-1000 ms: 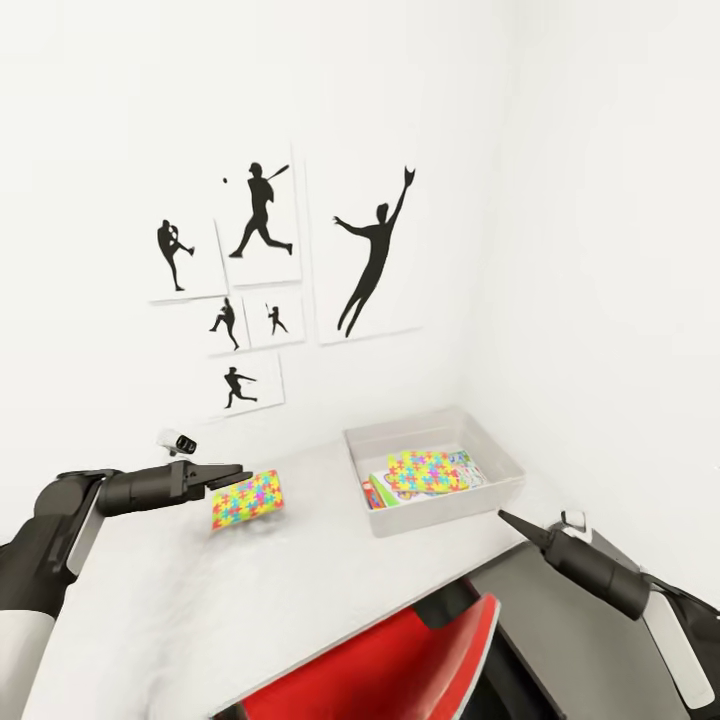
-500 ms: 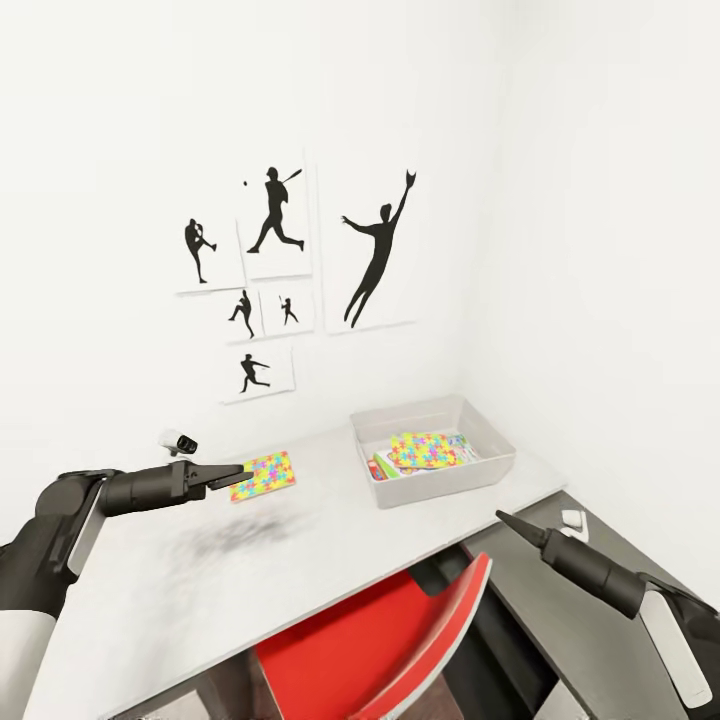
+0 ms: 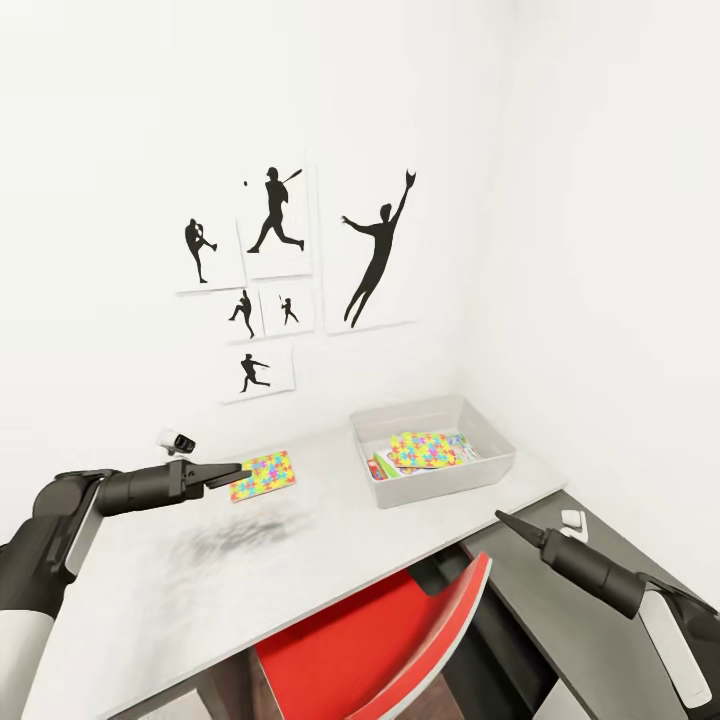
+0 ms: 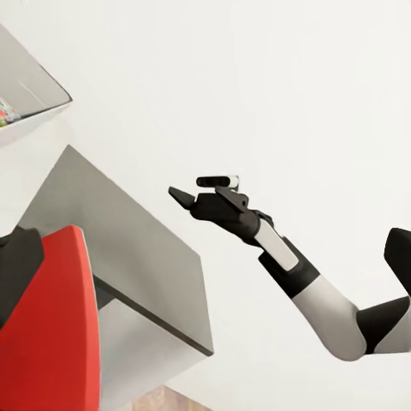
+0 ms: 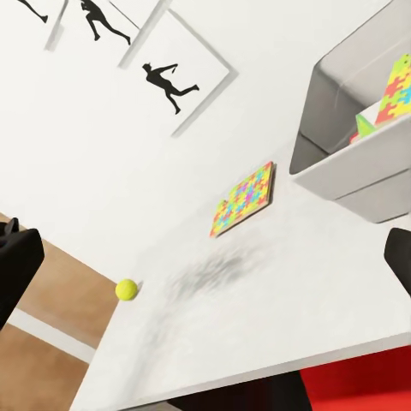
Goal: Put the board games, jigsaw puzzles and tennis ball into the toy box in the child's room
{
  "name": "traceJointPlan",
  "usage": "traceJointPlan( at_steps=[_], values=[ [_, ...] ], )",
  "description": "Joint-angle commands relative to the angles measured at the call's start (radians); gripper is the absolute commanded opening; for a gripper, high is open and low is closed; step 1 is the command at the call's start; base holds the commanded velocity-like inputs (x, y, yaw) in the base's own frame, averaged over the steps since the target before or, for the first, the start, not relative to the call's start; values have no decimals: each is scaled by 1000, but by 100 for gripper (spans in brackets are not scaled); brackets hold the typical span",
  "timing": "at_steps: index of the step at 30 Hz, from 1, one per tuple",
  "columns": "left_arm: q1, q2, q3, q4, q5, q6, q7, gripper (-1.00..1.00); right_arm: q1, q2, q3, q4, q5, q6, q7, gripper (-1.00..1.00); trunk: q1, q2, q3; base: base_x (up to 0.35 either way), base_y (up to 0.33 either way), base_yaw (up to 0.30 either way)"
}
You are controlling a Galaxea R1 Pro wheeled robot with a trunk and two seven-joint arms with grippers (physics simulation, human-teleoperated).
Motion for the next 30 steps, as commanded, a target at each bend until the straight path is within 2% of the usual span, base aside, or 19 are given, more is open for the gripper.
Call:
traceJointPlan(
  at_steps=[1, 7, 13, 19, 23, 26, 30],
  values=[
    [-1, 1, 0, 0, 0, 10, -4, 100, -1, 0, 0, 0, -5, 7, 1, 100, 1, -2, -2, 0, 0, 0],
    [0, 1, 1, 0, 0, 9, -4, 100, -1, 0, 0, 0, -5, 7, 0, 100, 1, -2, -2, -55, 31, 0],
    [0, 2, 2, 0, -1, 8, -4, 100, -1, 0, 1, 0, -4, 7, -4, 100, 1, -2, -2, -163, 171, 0],
    [0, 2, 3, 0, -1, 7, -4, 100, -1, 1, 1, 0, -6, 6, -53, 100, 1, -2, -2, -169, 232, 0],
    [0, 2, 3, 0, -1, 7, -4, 100, -1, 8, 2, 0, -6, 6, -68, 100, 1, -2, -2, -168, 245, 0],
    [0, 2, 3, 0, -1, 7, -4, 100, -2, 24, 1, 0, -5, 7, -75, 100, 1, -2, -2, -128, 251, 17],
    [0, 2, 3, 0, -1, 6, -4, 100, -2, 32, 1, 0, -4, 7, -78, 100, 1, -2, -2, -50, 241, 156]
  ],
)
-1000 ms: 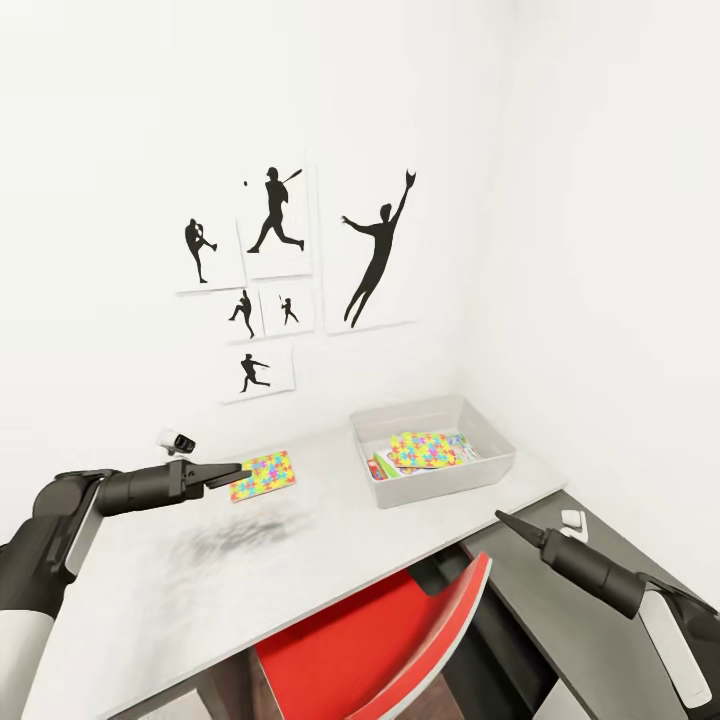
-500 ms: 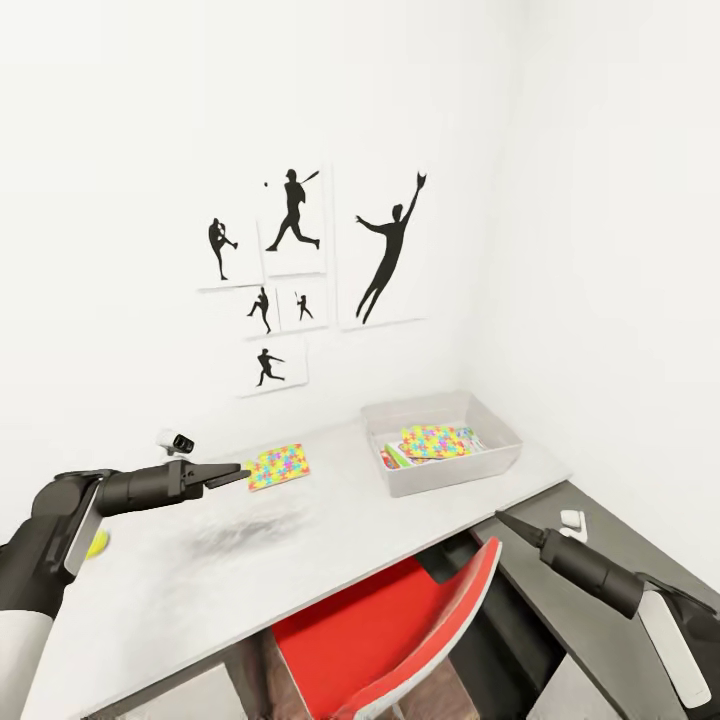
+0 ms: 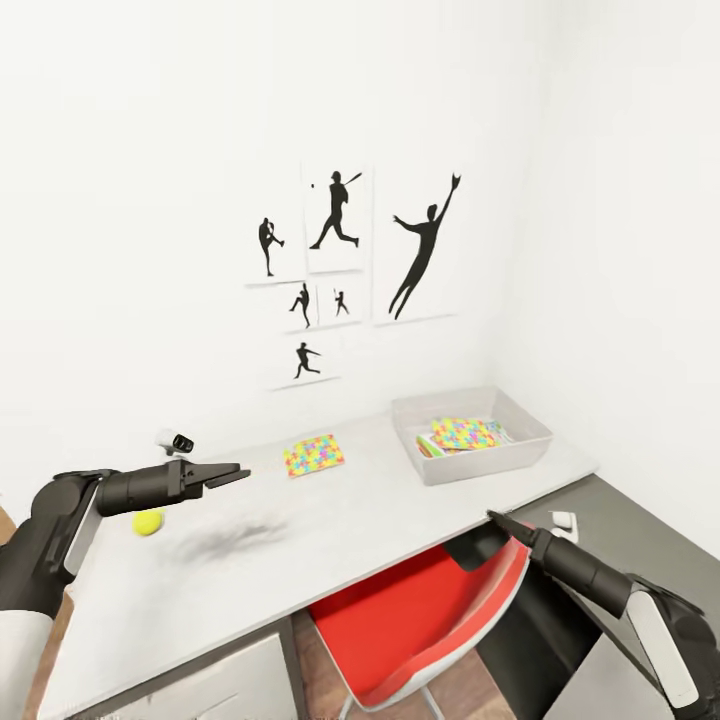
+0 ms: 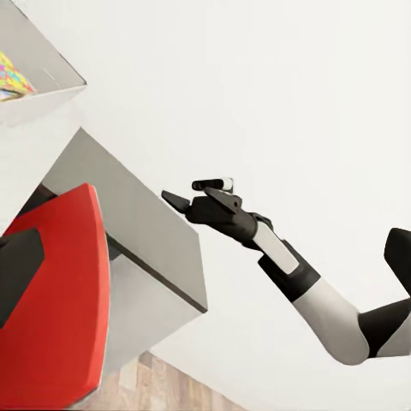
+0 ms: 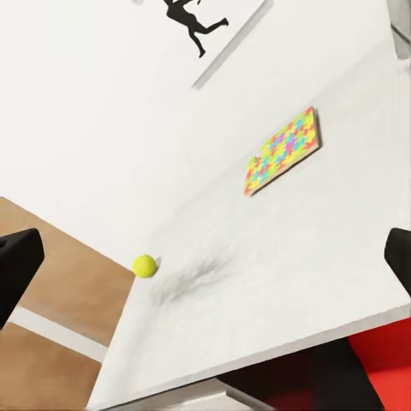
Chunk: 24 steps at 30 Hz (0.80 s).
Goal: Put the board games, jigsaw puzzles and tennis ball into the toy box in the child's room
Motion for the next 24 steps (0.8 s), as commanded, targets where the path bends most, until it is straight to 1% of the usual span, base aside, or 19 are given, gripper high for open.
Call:
traceJointPlan(
  at_steps=[1, 5, 10, 18, 24],
  values=[
    [-1, 0, 0, 1, 0, 10, -4, 100, -1, 2, -1, 0, -4, 7, 0, 100, 1, -2, -3, -19, 203, 232],
    [-1, 0, 0, 1, 0, 10, -4, 100, -1, 4, 0, -1, -4, 7, -1, 100, 1, -2, -4, -10, 141, 256],
    [0, 0, 0, 1, 0, 10, -4, 100, -1, 4, 1, -3, -4, 6, -1, 100, 1, -2, -6, -2, 44, 266],
    [-1, 0, 0, 1, 1, 9, -4, 100, -1, 4, 1, -7, -4, 5, -2, 100, 1, -2, -8, 0, 7, 110],
    [0, -2, -1, 2, 1, 9, -4, 100, -1, 4, 1, -8, -4, 5, -2, 100, 1, -2, -11, 3, 1, 222]
  ],
)
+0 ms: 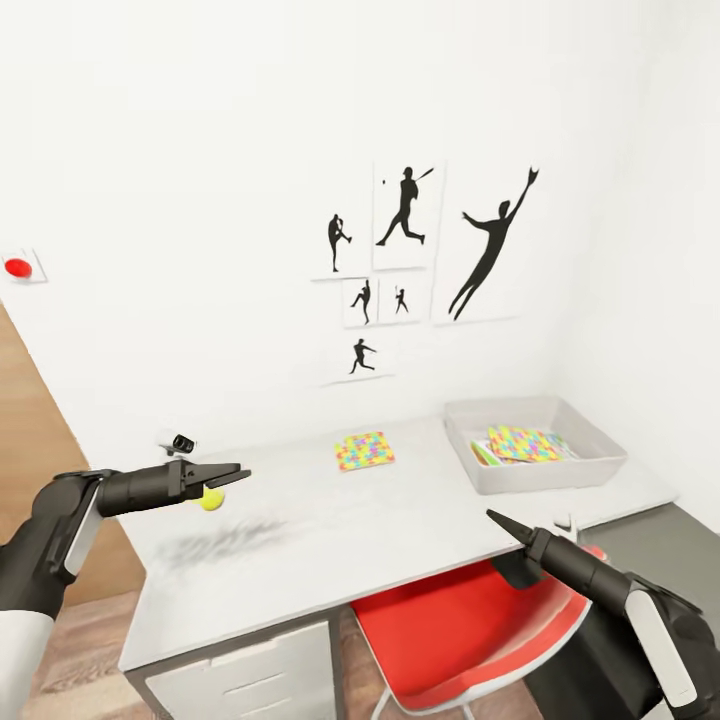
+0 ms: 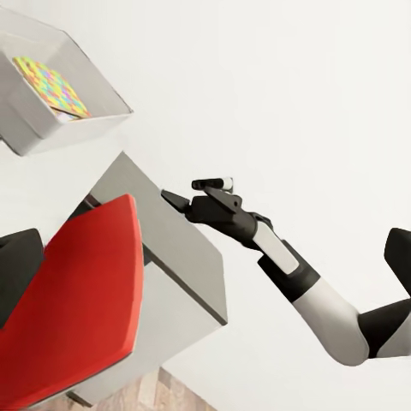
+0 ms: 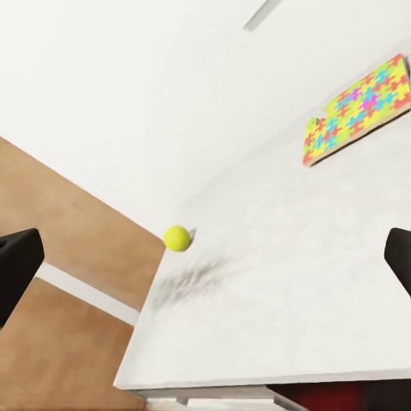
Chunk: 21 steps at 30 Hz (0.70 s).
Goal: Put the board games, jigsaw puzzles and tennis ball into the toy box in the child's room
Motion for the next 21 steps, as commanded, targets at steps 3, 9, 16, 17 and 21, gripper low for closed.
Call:
traceJointPlan(
  at_steps=[3, 9, 16, 17, 21],
  values=[
    [-1, 0, 0, 0, -1, 10, -4, 100, -1, 0, -1, 0, -4, 7, 1, 100, 1, -2, -4, 97, 0, 253],
    [-1, -1, 0, 0, -1, 9, -3, 100, -1, 0, -1, 0, -5, 8, -24, 100, 1, -2, -9, 251, 0, 259],
    [-1, -1, 1, 0, -2, 9, -4, 100, -1, 1, 0, -1, -7, 8, -48, 100, 1, -2, -14, 125, 1, 260],
    [-1, 0, 1, 0, -2, 9, -4, 100, -1, 1, -1, -1, -7, 8, -48, 100, 1, -2, -14, 53, 17, 260],
    [-1, -1, 1, 0, -3, 8, -4, 100, -1, 0, -1, -1, -7, 8, -48, 100, 1, -2, -17, 151, 94, 226]
  ],
)
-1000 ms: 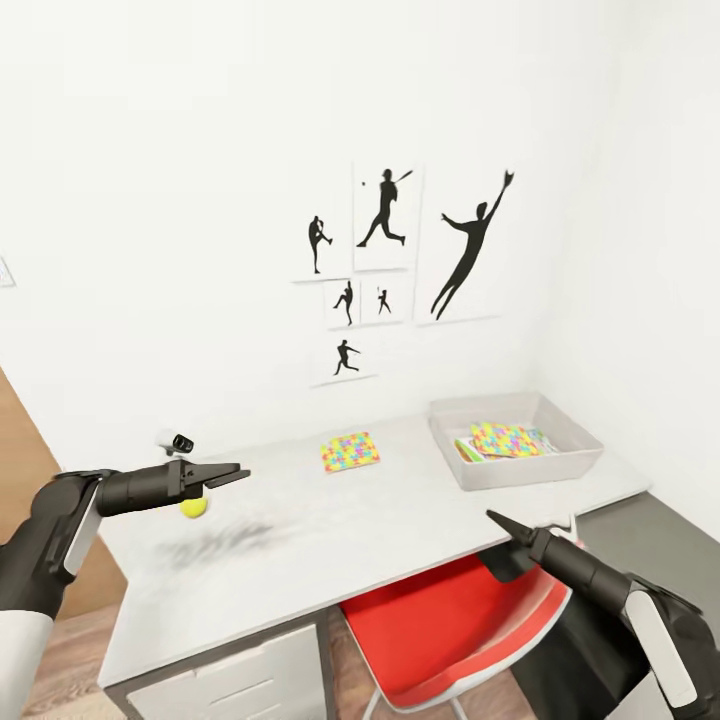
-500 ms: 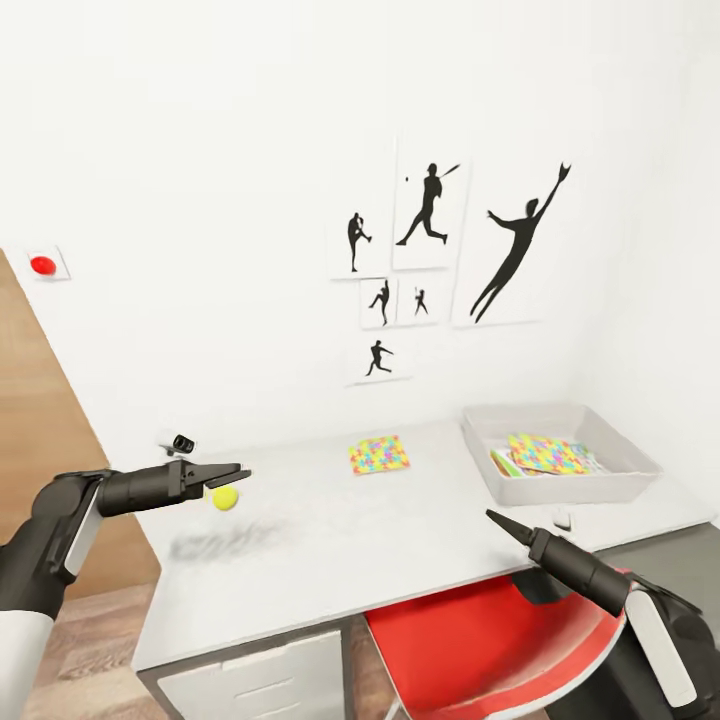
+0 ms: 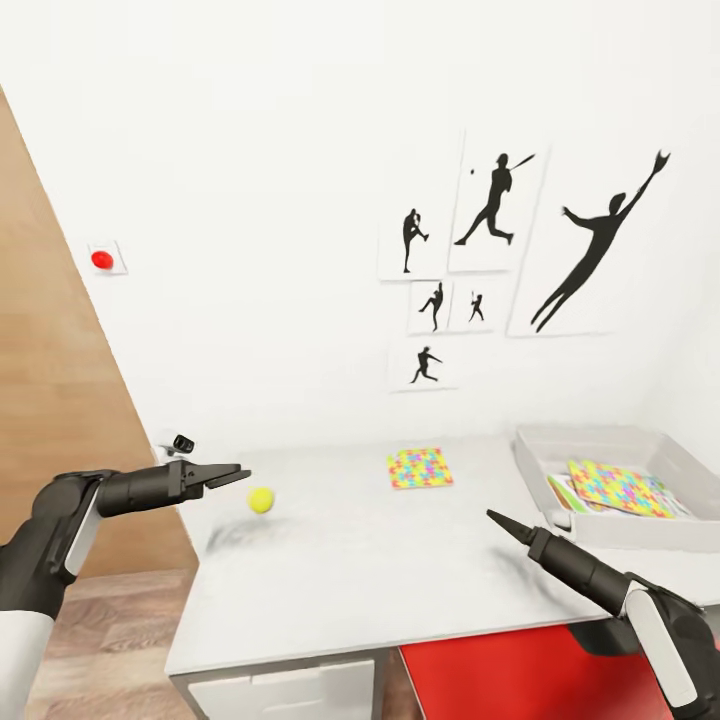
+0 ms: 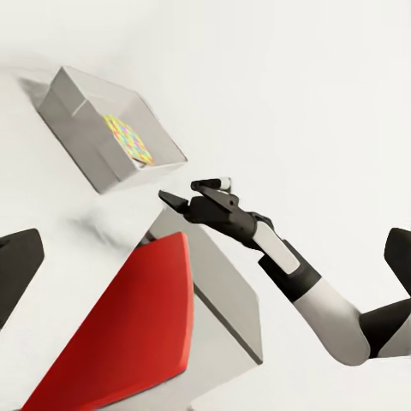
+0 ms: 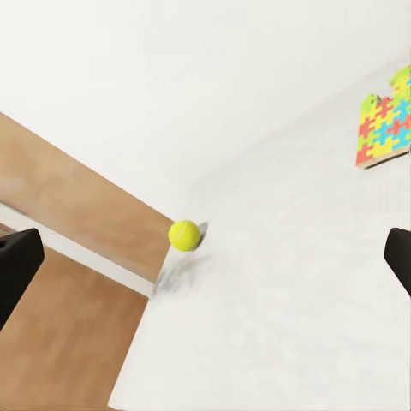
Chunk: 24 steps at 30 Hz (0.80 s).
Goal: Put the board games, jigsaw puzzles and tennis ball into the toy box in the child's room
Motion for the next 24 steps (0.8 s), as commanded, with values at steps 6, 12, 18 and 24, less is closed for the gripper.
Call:
traceJointPlan(
  at_steps=[6, 12, 18, 24],
  values=[
    [-1, 1, 0, 0, 1, 10, -4, 100, -1, 0, -1, 0, -6, 7, 1, 100, 1, -2, -3, 96, 41, 48],
    [-1, -2, -1, 0, -1, 10, -4, 100, 0, 0, -1, 0, -5, 7, 1, 100, 1, -2, -3, 163, 4, 4],
    [-1, 0, -1, 0, -2, 10, -4, 100, 0, 0, -1, 0, -5, 6, 1, 100, 1, -2, -3, 95, 17, 0],
    [-1, -3, -2, 0, -3, 10, -4, 100, -1, 0, -1, -1, -5, 6, 1, 100, 1, -2, -3, 156, 1, 0]
  ],
)
